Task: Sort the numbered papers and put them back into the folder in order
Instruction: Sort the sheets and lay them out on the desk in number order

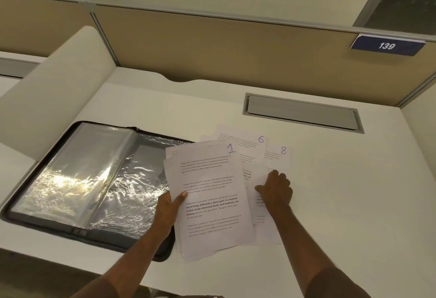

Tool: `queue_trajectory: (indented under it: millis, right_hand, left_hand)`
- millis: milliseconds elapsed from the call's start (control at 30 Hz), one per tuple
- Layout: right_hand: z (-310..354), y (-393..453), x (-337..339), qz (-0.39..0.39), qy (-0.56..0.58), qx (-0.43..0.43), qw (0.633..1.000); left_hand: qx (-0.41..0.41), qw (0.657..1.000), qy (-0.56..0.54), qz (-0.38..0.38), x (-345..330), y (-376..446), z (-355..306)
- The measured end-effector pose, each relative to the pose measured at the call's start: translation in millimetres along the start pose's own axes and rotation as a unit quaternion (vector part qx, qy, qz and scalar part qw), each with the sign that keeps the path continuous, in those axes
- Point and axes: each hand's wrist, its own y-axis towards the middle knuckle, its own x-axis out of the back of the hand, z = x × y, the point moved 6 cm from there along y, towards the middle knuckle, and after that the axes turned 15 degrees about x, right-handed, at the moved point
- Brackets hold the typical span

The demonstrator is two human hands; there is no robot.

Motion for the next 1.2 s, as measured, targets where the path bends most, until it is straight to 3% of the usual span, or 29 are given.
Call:
queue_trajectory:
  millis: [133, 333, 467, 667, 733, 900, 1200]
  right_hand:
    - [9, 6, -3, 0.036, 0.007, 0.003, 0.999]
    - [-3, 18, -12, 0.067, 0.150, -0.039, 0.986]
    - [-3, 19, -18, 0.041, 0.314, -0.046, 0.947]
    - [11, 12, -23, 0.048, 0.422, -0.063, 0.903]
    - [18, 11, -25, 0.051, 0.439, -0.058, 0.895]
    - [17, 5, -22, 0.046, 0.395, -0.007, 0.918]
    - [-33, -2, 44, -0.056, 0.415, 0.027, 0.908]
  left_hand:
    - [0.008, 1.000, 0.020, 0.005, -2, 2, 6]
    - [0.007, 0.999, 0.053, 0.012, -4, 4, 9]
    - [0.002, 0.998, 0.057, 0.018, -2, 2, 7]
    - [0.001, 0.998, 0.056, 0.020, -2, -1, 6]
    - [-0.001, 0.998, 0.057, 0.021, -2, -1, 5]
    - [0.000, 0.999, 0.033, 0.033, 0, -6, 2]
    - [-0.003, 0.999, 0.030, 0.045, 2, -8, 1]
